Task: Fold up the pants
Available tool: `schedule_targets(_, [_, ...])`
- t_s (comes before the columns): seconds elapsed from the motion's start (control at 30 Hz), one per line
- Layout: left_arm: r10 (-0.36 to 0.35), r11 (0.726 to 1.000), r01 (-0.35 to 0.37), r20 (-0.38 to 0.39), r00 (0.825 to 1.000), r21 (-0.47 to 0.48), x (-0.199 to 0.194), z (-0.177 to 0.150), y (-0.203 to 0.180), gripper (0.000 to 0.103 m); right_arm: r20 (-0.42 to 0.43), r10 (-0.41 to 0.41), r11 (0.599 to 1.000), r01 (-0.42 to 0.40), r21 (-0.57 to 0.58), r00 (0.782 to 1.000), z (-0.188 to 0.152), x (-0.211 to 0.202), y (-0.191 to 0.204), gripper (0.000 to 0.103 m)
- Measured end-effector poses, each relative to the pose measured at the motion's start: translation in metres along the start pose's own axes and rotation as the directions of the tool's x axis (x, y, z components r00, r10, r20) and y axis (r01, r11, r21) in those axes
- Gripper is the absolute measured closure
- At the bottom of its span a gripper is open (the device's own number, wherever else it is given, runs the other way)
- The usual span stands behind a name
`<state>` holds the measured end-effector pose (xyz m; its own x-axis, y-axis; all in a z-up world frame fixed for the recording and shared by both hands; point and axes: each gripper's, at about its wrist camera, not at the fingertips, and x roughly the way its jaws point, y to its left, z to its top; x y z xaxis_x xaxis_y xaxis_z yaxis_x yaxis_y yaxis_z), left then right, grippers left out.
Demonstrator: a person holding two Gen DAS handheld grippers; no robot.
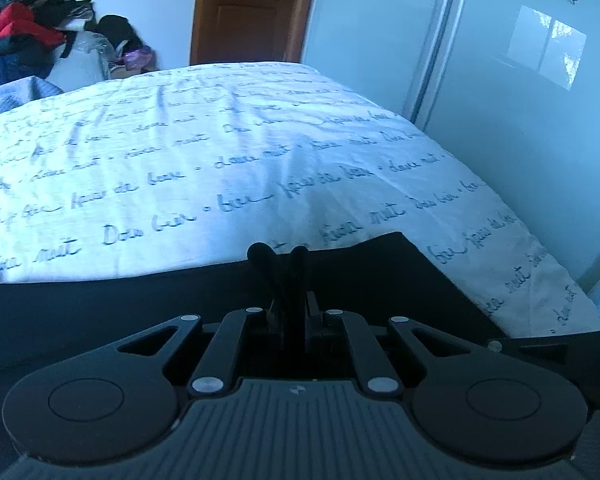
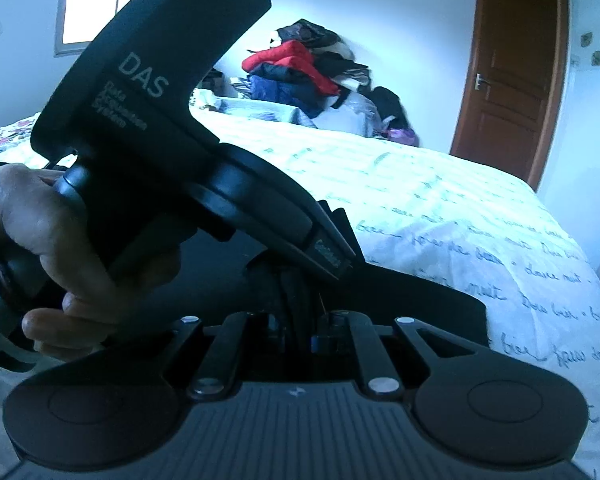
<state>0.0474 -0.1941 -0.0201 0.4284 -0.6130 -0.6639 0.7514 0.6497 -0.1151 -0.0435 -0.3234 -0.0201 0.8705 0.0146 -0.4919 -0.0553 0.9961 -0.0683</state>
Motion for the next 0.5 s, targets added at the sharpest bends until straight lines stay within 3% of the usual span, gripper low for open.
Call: schedule_targets(0.5, [0.098,0.994,-0.098,-0.001,0.995,-0.039,-0.017,-0.014,0.055,0.09,-0.008,0.125,0.991,-0.125,-0.05,0.992,0.009,0.014,0.036,0.092])
